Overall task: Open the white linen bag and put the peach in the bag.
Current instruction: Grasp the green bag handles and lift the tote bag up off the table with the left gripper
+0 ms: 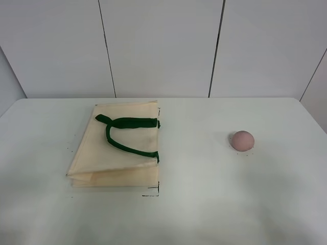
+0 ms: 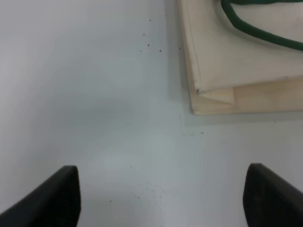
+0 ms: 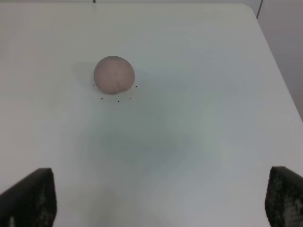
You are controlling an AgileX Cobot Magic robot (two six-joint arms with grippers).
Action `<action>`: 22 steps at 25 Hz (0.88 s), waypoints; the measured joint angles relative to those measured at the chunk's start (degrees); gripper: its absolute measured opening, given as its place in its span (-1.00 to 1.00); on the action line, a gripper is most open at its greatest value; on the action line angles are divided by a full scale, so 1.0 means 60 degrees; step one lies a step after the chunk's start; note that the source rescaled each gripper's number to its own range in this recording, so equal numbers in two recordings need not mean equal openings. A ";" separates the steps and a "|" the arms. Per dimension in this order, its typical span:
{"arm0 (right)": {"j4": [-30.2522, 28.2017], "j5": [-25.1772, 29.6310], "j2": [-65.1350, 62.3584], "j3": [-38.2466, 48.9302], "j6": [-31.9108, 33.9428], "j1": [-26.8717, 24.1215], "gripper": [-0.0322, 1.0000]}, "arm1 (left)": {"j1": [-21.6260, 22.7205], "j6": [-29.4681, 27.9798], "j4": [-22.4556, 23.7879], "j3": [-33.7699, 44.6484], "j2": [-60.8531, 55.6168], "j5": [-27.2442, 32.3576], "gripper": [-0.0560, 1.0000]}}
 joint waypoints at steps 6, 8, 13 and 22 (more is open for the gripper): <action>0.0000 0.0000 0.0000 0.0000 0.0000 0.0000 0.96 | 0.0000 0.0000 0.0000 -0.0040 0.0000 -0.0053 0.98; 0.0000 0.0000 0.0000 0.0000 0.0000 0.0000 0.96 | 0.0000 0.0000 0.0000 -0.0213 0.0145 -0.0056 0.98; 0.0000 0.0000 0.0000 0.0000 0.0000 0.0000 0.96 | 0.0000 -0.0361 0.0000 -0.1263 0.1970 -0.0040 1.00; 0.0000 0.0000 0.0000 0.0000 0.0000 0.0000 0.96 | 0.0000 -0.0435 0.0000 -0.4083 0.8196 -0.0731 1.00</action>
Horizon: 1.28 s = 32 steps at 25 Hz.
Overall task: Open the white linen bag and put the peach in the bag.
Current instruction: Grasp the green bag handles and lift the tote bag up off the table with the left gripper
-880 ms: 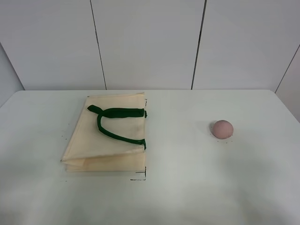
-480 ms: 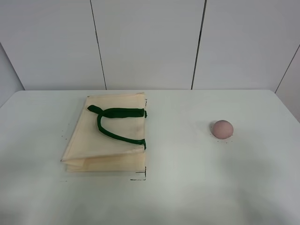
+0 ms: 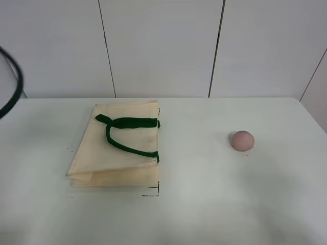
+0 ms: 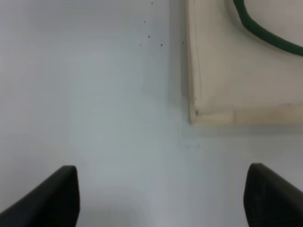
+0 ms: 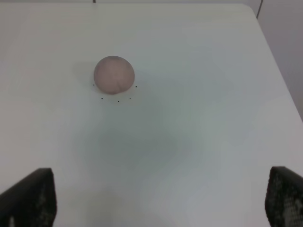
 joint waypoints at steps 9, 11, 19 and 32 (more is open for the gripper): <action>0.0000 0.0000 0.0000 0.0000 0.0000 0.0000 0.96 | 0.0000 -0.0032 0.0000 -0.3478 0.6372 -0.1026 1.00; 0.0000 0.0000 0.0000 0.0000 0.0000 0.0000 0.96 | -0.0047 -0.0231 -0.0012 -0.4298 0.7599 -0.0874 1.00; 0.0000 0.0000 0.0000 0.0000 0.0000 0.0000 0.96 | -0.1628 -0.1589 -0.0244 -0.6991 1.0741 0.0007 1.00; 0.0000 0.0000 0.0000 0.0000 0.0000 0.0000 0.96 | -0.2707 -0.2745 -0.0247 -0.7903 1.3116 -0.0589 1.00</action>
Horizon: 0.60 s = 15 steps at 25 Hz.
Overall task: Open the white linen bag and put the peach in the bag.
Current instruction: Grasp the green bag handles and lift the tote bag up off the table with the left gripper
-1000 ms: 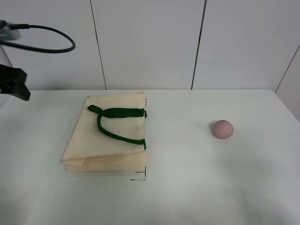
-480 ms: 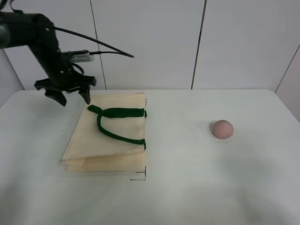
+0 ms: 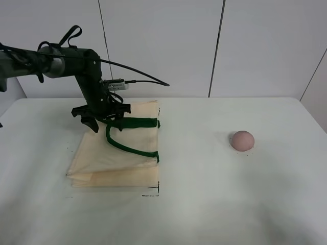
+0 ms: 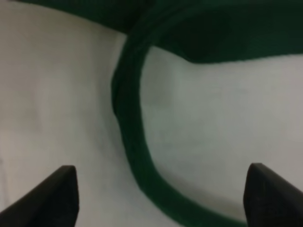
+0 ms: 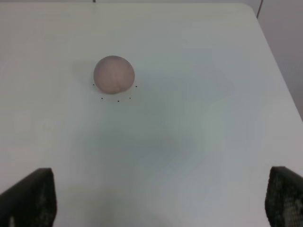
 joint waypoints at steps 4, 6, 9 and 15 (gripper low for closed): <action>0.0000 0.0000 0.0000 0.0000 0.0000 0.0000 0.96 | 0.0000 -0.0010 0.0002 -0.0001 0.0369 -0.0487 1.00; 0.0000 0.0000 0.0000 0.0000 0.0000 0.0000 0.96 | 0.0000 -0.0012 0.0037 -0.0001 0.0563 -0.0616 1.00; 0.0000 0.0000 0.0000 0.0000 0.0000 0.0000 0.96 | 0.0000 -0.0021 0.0121 -0.0001 0.0787 -0.0687 1.00; 0.0000 0.0000 0.0000 0.0000 0.0000 0.0000 0.96 | 0.0000 -0.0031 0.0216 -0.0018 0.0948 -0.0684 0.80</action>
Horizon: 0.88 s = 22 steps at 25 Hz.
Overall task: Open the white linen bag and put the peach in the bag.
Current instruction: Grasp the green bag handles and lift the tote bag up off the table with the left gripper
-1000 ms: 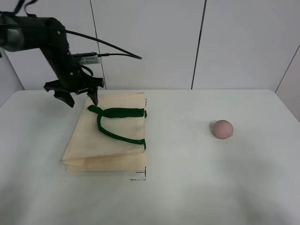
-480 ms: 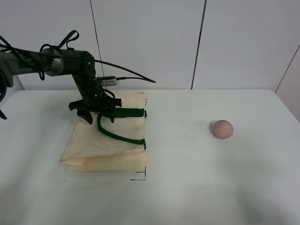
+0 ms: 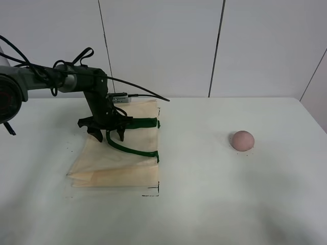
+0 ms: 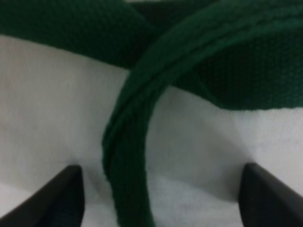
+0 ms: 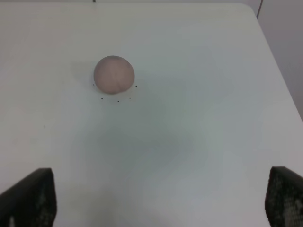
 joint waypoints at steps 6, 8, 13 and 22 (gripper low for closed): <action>0.0000 0.0000 0.0000 0.0000 0.0000 0.0000 0.96 | -0.0009 -0.0090 0.0130 -0.0029 0.0007 -0.0010 -0.15; 0.0000 0.0000 0.0000 0.0000 0.0000 0.0000 0.96 | -0.0010 -0.0189 0.0191 -0.0095 -0.0002 0.0054 -0.71; 0.0000 0.0000 0.0000 0.0000 0.0000 0.0000 0.96 | -0.0010 -0.0278 0.0427 -0.0243 -0.0360 0.0584 -0.89; 0.0000 0.0000 0.0000 0.0000 0.0000 0.0000 0.96 | -0.0010 0.1072 0.0472 -0.2960 -0.2208 0.2533 -0.89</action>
